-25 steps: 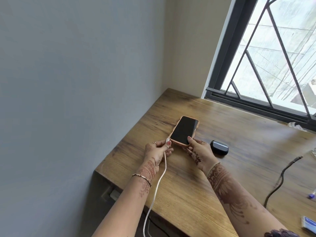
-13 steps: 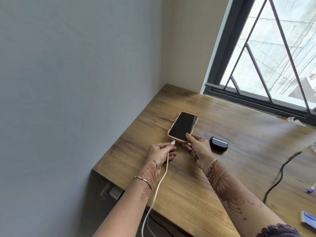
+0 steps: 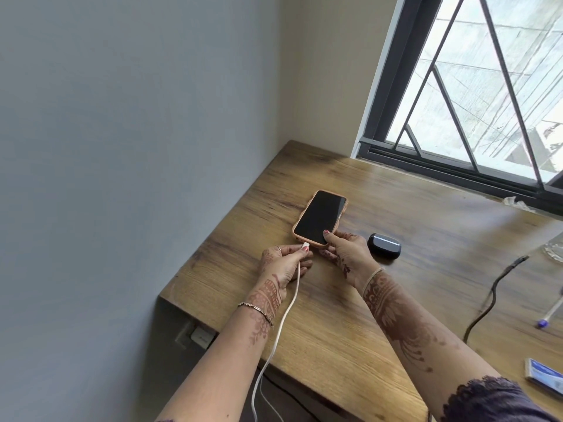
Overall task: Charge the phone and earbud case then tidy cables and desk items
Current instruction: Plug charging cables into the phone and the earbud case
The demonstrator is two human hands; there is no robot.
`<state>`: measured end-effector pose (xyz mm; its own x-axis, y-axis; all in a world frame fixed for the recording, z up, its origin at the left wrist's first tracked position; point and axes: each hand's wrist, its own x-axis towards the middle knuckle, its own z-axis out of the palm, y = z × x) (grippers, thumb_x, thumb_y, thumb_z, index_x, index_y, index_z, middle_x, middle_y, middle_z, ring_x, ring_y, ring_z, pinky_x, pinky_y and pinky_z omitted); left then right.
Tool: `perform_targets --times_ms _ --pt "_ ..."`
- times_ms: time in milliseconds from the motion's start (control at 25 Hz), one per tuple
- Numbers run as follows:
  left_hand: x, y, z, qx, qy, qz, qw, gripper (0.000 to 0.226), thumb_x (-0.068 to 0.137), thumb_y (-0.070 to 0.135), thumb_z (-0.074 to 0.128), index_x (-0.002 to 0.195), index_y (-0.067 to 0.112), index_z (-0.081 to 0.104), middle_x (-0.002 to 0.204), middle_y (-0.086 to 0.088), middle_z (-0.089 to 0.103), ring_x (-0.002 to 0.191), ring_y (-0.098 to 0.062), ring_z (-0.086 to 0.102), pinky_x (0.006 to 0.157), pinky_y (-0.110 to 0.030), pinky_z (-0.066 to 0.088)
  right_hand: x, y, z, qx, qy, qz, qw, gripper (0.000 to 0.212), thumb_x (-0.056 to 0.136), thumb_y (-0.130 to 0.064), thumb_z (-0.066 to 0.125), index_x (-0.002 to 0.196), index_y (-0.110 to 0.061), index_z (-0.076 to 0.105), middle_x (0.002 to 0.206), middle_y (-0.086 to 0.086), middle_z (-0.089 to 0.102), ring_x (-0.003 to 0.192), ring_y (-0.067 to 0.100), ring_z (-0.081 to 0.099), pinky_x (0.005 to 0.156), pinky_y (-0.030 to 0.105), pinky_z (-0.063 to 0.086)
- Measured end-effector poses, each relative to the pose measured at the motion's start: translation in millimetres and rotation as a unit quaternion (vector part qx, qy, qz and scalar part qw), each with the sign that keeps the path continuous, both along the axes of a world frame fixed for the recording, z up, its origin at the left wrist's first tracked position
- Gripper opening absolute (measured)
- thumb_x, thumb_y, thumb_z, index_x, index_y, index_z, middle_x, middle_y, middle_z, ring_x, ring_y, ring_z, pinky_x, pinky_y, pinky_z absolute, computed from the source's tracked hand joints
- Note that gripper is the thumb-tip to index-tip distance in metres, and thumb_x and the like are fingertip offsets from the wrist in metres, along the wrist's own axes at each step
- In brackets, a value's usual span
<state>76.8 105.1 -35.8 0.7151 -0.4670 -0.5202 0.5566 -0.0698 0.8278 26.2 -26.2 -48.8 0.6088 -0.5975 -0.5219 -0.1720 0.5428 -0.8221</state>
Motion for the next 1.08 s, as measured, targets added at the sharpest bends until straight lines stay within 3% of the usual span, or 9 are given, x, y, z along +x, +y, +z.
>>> perform_targets --times_ms 200,440,840,1080 --pt "1.4 -1.4 3.3 0.001 0.029 0.012 1.000 0.003 0.086 0.011 0.066 0.082 0.011 0.066 0.061 0.005 0.070 0.048 -0.004 0.065 0.044 -0.013 0.048 2.6 -0.4 -1.1 0.006 0.006 -0.007 1.000 0.023 0.087 -0.010 0.067 0.108 0.000 0.063 0.103 0.018 0.070 0.095 0.027 0.071 0.067 0.026 0.060" --pt "2.1 -2.5 2.4 -0.006 0.026 0.013 1.000 0.005 0.087 0.009 0.065 0.084 0.011 0.061 0.076 -0.005 0.068 0.046 -0.007 0.065 0.042 -0.015 0.049 3.6 -3.0 -3.6 0.016 0.005 -0.005 1.000 0.026 0.087 -0.009 0.067 0.110 0.002 0.063 0.103 0.019 0.071 0.095 0.027 0.071 0.073 0.030 0.059" --pt "2.7 -0.3 3.2 0.004 0.005 -0.024 1.000 0.005 0.088 0.009 0.063 0.086 0.012 0.059 0.077 -0.004 0.068 0.045 -0.006 0.065 0.045 -0.015 0.050 2.1 -4.9 -1.9 0.026 0.006 -0.002 1.000 0.026 0.086 -0.008 0.067 0.110 0.000 0.063 0.102 0.018 0.071 0.086 0.023 0.072 0.071 0.029 0.060" --pt "3.9 -0.9 2.3 -0.011 0.015 -0.005 1.000 0.007 0.087 0.009 0.065 0.082 0.011 0.060 0.061 0.003 0.070 0.046 -0.006 0.065 0.044 -0.014 0.050 3.0 -4.1 0.9 0.028 0.001 0.003 1.000 0.021 0.087 -0.007 0.066 0.107 0.000 0.063 0.097 0.017 0.070 0.080 0.022 0.072 0.069 0.028 0.061"
